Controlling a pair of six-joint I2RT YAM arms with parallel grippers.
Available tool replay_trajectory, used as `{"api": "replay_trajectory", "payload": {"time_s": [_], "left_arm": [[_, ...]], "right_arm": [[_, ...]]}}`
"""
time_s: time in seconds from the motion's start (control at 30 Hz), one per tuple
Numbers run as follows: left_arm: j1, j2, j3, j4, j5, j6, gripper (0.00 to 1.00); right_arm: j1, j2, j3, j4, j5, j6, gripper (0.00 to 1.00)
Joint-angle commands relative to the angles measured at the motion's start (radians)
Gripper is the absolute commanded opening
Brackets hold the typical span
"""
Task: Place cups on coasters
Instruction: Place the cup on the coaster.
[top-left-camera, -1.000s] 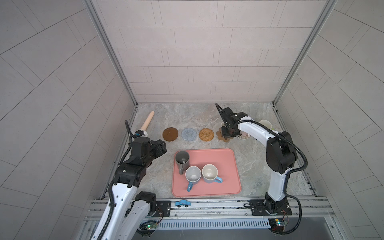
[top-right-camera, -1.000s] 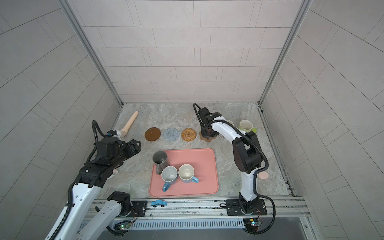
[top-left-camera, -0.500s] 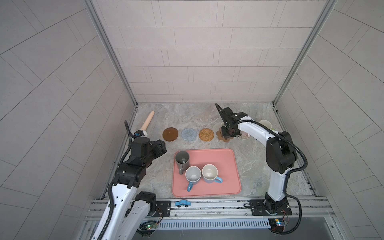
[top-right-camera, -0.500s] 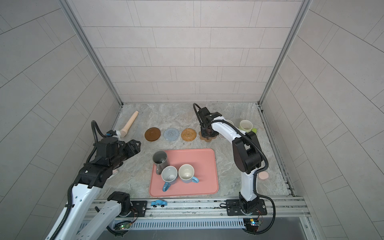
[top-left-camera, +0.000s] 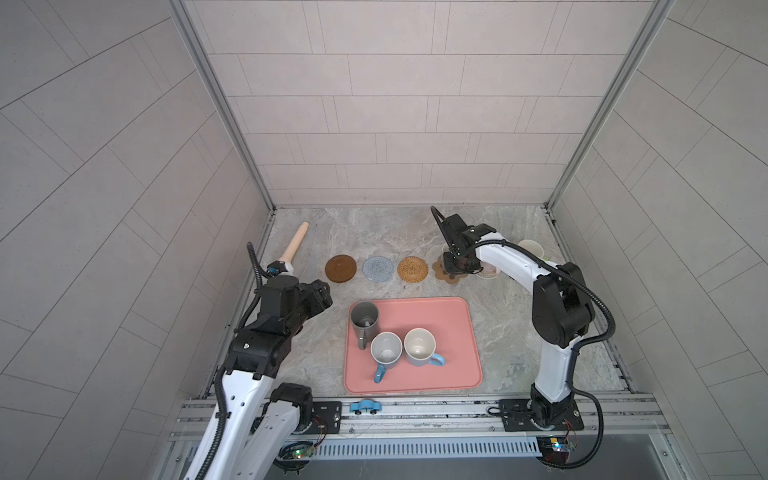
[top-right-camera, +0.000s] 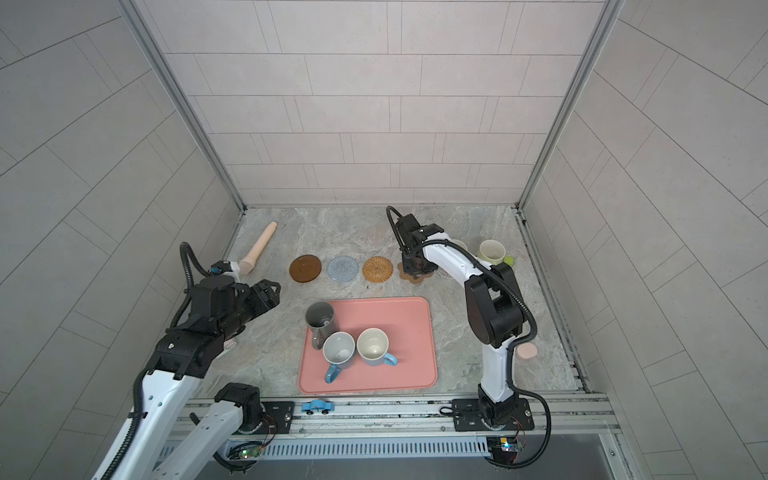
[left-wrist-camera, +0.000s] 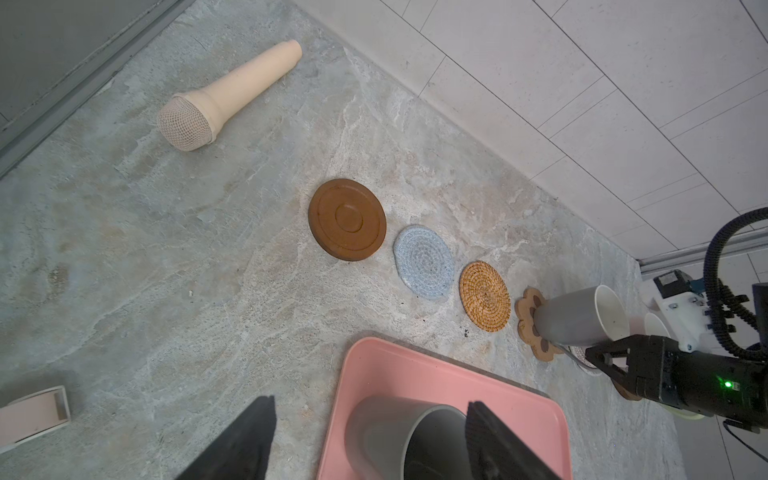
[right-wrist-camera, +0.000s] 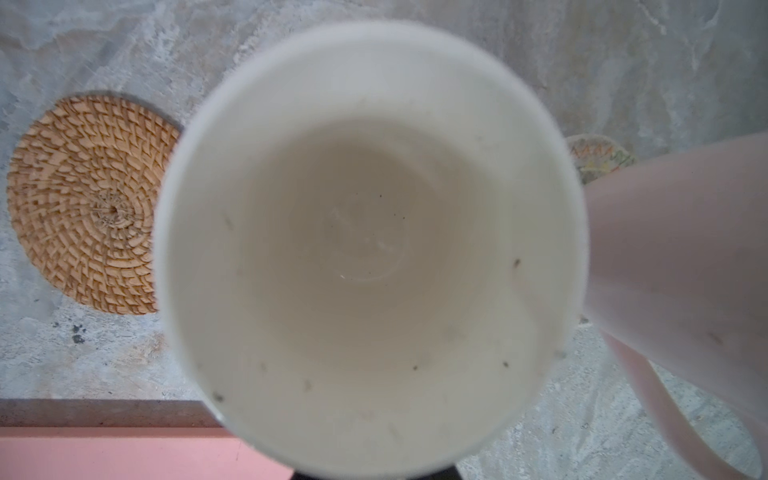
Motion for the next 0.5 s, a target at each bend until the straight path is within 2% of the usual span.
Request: {"api": "replay_trajectory", "payload": {"time_s": [0.0, 0.47], "left_arm": [[0.004, -0.01, -0.004, -0.018, -0.02, 0.004, 0.79], [0.004, -0.012, -0.005, -0.015, -0.018, 0.003, 0.79]], "right_arm": [[-0.004, -0.02, 0.011, -0.026, 0.02, 0.005, 0.3], [0.003, -0.065, -0.029, 0.004, -0.009, 0.032, 0.33]]}}
